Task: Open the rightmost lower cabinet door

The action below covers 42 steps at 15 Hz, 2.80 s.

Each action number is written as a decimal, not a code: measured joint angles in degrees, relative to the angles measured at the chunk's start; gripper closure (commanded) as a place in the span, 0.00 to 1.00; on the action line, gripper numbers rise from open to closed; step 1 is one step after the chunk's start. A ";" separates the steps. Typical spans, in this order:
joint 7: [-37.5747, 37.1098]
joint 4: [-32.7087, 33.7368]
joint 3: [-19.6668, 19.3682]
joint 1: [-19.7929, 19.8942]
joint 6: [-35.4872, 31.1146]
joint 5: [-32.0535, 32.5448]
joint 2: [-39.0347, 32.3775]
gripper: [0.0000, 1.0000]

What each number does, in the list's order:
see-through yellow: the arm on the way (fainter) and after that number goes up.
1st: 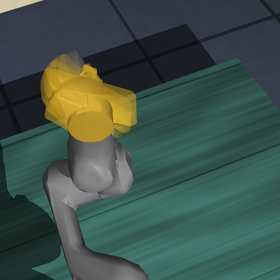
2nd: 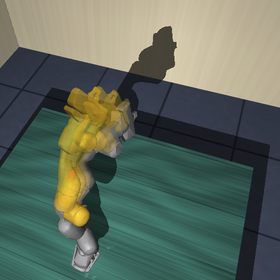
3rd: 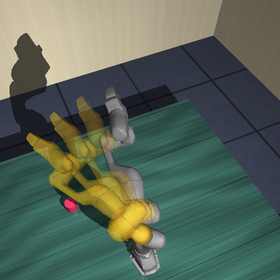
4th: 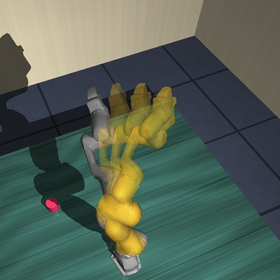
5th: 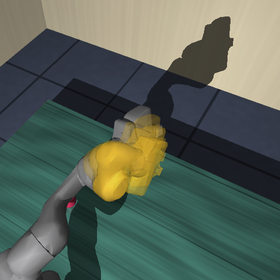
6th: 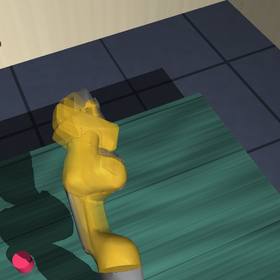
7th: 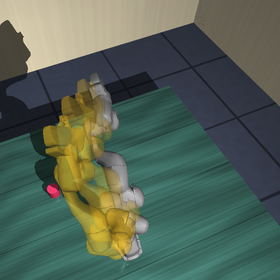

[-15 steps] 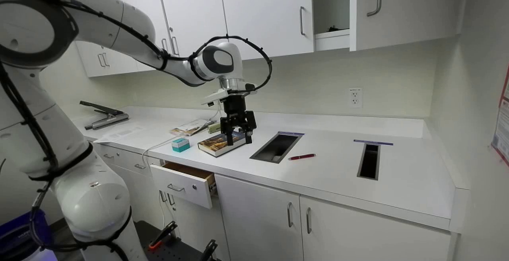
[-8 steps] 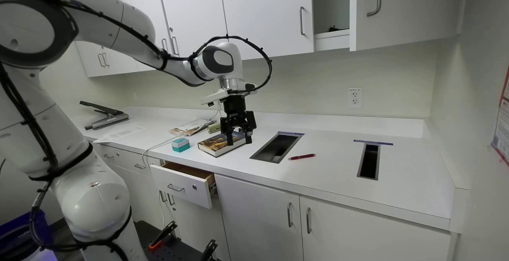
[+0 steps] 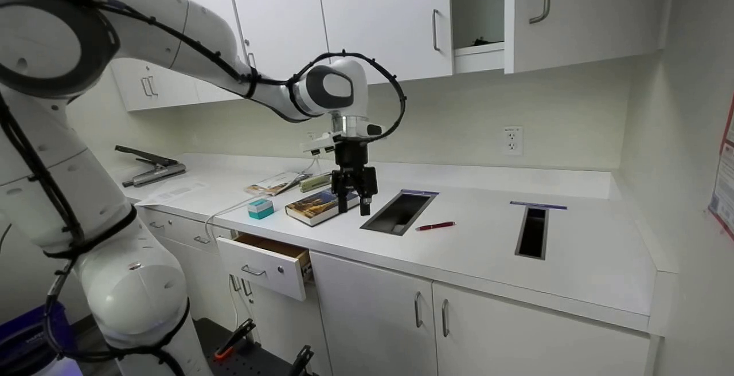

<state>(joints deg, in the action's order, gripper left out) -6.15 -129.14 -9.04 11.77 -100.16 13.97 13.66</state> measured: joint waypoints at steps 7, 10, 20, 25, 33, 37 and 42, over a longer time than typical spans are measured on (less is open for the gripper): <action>0.15 3.93 -11.23 6.40 -0.75 -10.59 -9.46 0.00; -0.08 4.22 -13.27 8.40 -0.77 -16.70 -13.33 0.00; -4.79 6.07 -16.19 12.32 -0.80 -28.41 -18.74 0.00; -7.16 6.12 -18.02 15.88 -1.27 -39.72 -23.88 0.00; -10.05 3.19 -18.10 17.68 -1.31 -52.45 -27.04 0.00; -11.25 3.17 -18.39 17.92 -1.28 -55.27 -27.24 0.00; -16.05 0.70 -20.09 18.54 -6.55 -64.37 -27.90 0.00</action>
<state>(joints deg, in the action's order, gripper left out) -22.21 -128.44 -29.13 30.31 -106.71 -50.41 -14.23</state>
